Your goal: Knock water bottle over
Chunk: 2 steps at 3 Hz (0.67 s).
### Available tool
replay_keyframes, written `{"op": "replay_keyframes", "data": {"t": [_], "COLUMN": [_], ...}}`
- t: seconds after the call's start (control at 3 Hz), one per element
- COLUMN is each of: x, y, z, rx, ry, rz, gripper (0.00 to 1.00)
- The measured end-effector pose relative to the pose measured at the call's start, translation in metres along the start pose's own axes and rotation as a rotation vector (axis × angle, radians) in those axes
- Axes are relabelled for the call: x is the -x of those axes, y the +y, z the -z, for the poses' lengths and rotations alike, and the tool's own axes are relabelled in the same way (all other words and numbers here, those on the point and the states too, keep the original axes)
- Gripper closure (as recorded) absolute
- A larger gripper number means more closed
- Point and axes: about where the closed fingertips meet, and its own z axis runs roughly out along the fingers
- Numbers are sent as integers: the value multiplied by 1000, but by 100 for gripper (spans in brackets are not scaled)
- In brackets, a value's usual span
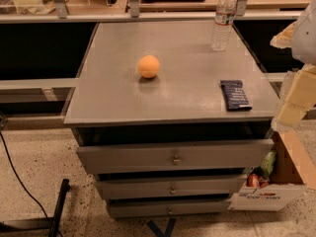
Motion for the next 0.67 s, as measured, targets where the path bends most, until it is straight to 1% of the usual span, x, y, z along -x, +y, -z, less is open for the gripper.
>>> {"op": "replay_keyframes", "data": {"t": [0.33, 0.67], "x": [0, -11], "y": [0, -19], "z": [0, -5], "rx": [0, 12], "ry": [0, -25], "rz": [0, -50], "gripper": [0, 0]}}
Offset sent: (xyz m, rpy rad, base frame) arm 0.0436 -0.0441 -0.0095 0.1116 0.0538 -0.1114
